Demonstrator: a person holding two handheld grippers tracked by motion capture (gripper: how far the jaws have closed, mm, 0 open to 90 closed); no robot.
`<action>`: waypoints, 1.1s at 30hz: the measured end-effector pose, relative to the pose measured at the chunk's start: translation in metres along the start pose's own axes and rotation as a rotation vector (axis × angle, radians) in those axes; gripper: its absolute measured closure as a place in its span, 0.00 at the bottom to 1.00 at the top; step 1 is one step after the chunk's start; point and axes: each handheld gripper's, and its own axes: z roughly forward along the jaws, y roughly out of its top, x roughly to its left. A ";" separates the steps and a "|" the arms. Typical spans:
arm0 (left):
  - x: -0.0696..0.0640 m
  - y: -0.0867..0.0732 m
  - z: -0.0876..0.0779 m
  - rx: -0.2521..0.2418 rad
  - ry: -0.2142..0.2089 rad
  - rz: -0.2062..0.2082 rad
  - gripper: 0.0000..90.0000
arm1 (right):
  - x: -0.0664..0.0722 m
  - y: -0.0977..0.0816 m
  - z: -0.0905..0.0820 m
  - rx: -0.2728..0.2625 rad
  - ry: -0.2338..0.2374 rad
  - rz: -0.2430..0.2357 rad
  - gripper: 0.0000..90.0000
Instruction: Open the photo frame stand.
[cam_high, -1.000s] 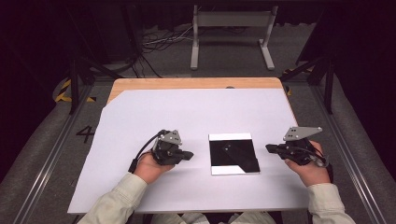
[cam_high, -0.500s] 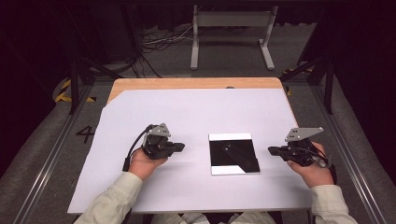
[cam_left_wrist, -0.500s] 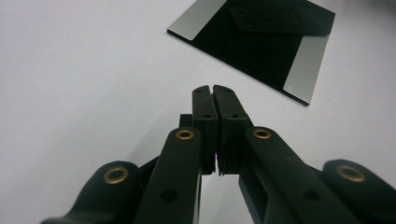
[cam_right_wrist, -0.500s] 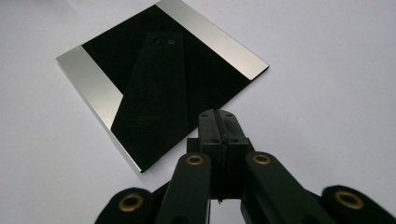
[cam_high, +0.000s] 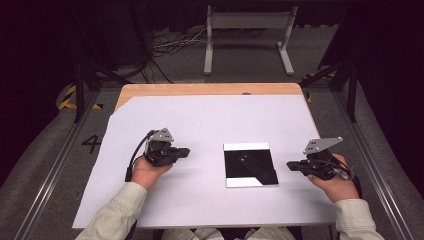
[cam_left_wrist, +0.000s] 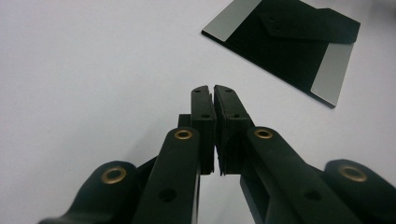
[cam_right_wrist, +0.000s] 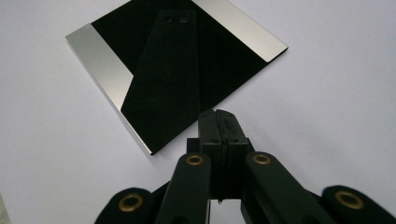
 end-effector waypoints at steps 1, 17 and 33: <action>0.000 0.000 0.000 0.002 0.002 0.003 0.96 | 0.000 0.000 0.001 0.005 0.008 -0.003 1.00; 0.001 -0.001 0.001 0.016 0.012 -0.006 0.96 | 0.006 -0.001 0.013 0.091 0.084 -0.041 1.00; 0.000 -0.001 0.004 0.032 0.003 -0.004 0.95 | 0.012 -0.002 0.026 0.185 0.146 -0.074 1.00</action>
